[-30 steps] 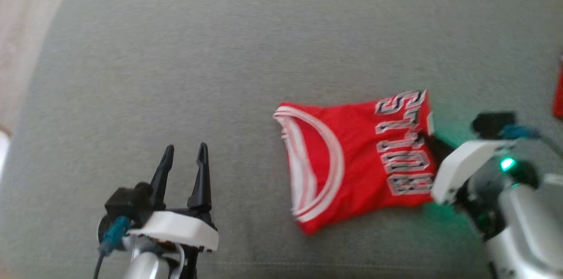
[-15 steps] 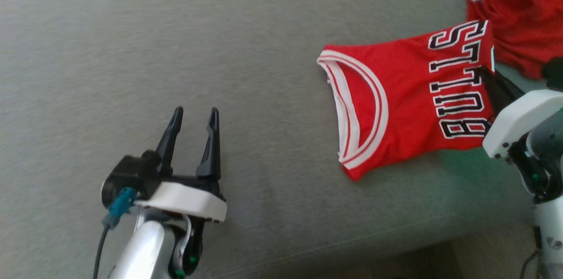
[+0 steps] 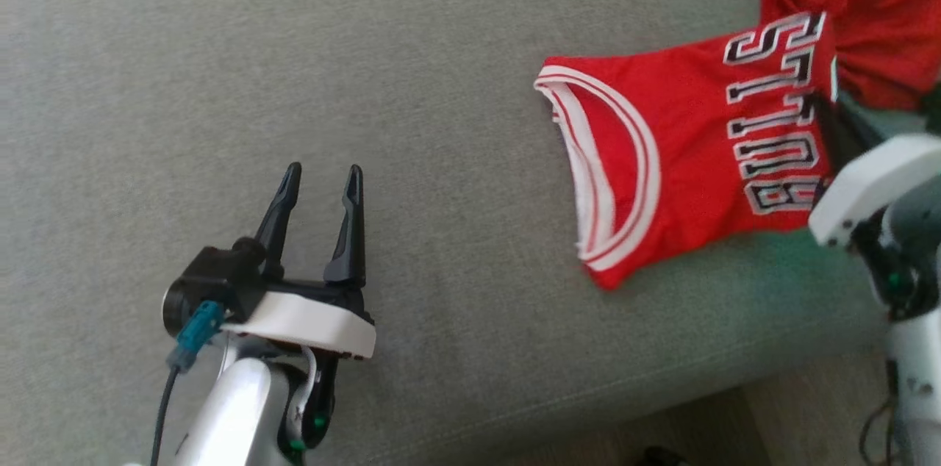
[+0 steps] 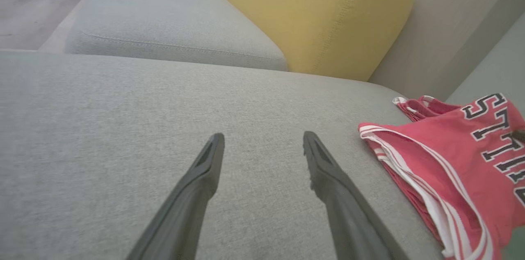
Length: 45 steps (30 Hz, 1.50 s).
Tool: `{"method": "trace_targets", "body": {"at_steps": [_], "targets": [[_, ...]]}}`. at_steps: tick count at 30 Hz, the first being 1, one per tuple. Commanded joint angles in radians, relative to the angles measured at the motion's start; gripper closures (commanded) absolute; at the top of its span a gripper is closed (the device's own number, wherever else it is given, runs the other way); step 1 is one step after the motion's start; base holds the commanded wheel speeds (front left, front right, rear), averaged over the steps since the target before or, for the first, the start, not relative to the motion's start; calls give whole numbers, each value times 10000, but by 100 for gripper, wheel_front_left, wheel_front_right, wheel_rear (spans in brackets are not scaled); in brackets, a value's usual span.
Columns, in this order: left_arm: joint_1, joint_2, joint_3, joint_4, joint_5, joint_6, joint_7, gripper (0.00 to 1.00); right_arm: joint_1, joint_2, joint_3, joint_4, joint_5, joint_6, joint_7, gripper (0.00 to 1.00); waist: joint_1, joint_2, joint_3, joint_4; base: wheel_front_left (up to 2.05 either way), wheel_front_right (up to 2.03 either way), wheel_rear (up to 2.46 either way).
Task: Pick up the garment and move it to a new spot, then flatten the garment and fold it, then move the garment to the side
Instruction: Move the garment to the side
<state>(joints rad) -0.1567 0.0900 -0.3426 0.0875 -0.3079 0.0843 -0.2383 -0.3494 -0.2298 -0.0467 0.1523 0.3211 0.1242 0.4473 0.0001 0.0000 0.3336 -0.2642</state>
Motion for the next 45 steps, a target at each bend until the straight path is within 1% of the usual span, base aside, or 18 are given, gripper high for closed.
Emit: {"method": "trace_targets", "body": {"at_steps": [1,7,11,14,15,16,17,18,23,28,29,30,31,32,33,34,39,45], "targets": [[-221,84,322,-379,-13,42,-28,0,-688,-105,-44,-270,-130,65,-99,100,-1,0,-90,143,0,0,0],[-172,19,237,-342,-103,52,-71,0,-1996,-261,-664,707,-776,65,-92,100,-1,0,-279,533,0,0,0],[-96,-26,190,-325,-142,89,-108,0,-2669,-588,-1228,1343,-1262,65,-149,100,-1,0,-333,789,0,0,0],[-50,-48,185,-318,-168,111,-134,0,-3046,-799,-1878,1672,-1640,65,-233,100,-1,0,-340,932,0,0,0],[-37,-53,184,-317,-173,115,-142,0,-3153,-858,-2109,1773,-1771,65,-266,100,-1,0,-339,968,0,0,0],[-37,-53,184,-317,-173,115,-142,0,-3153,-858,-2109,1773,-1771,65,-266,100,-1,0,-339,968,0,0,0],[-18,-58,184,-314,-181,112,-157,0,-3367,-946,-2590,1962,-2014,65,-358,100,-1,0,-331,1021,0,0,0],[-18,-58,184,-314,-181,112,-157,0,-3367,-946,-2590,1962,-2014,65,-358,100,-1,0,-331,1021,0,0,0],[-17,-75,156,-331,-167,118,-182,0,-3775,-1139,-3506,2309,-2796,65,-658,100,-1,0,-254,1102,0,0,0],[-57,-69,158,-300,-166,89,-199,0,-3893,-1258,-3817,2591,-3640,65,-836,100,-1,0,-111,1131,0,0,0],[-69,-69,159,-297,-162,85,-201,0,-3896,-1252,-3834,2626,-3796,65,-900,97,-1,0,-76,1135,0,0,0],[-84,-69,158,-296,-157,82,-204,0,-3929,-1213,-3863,2668,-3879,65,-962,100,-1,0,-47,1139,0,0,0],[-96,-70,156,-294,-152,83,-206,0,-3948,-1173,-3852,2721,-3985,65,-979,85,-1,0,-23,1140,0,0,0],[-105,-71,152,-288,-147,85,-208,0,-3967,-1146,-3838,2761,-4103,65,-1000,59,-1,0,1,1141,0,0,0],[-116,-71,150,-283,-142,84,-209,0,-3980,-1120,-3842,2800,-4234,65,-997,21,-1,0,25,1143,0,0,0],[-130,-72,148,-279,-138,84,-211,0,-3998,-1099,-3842,2842,-4351,65,-986,0,-1,0,49,1146,0,0,0],[-193,-62,154,-241,-134,65,-219,0,-4154,-999,-4011,2980,-4714,65,-1217,0,-1,0,137,1165,0,0,0],[-221,-41,167,-204,-138,64,-223,0,-4219,-906,-3852,3055,-4756,65,-1514,0,-1,0,146,1139,0,0,0]]}}
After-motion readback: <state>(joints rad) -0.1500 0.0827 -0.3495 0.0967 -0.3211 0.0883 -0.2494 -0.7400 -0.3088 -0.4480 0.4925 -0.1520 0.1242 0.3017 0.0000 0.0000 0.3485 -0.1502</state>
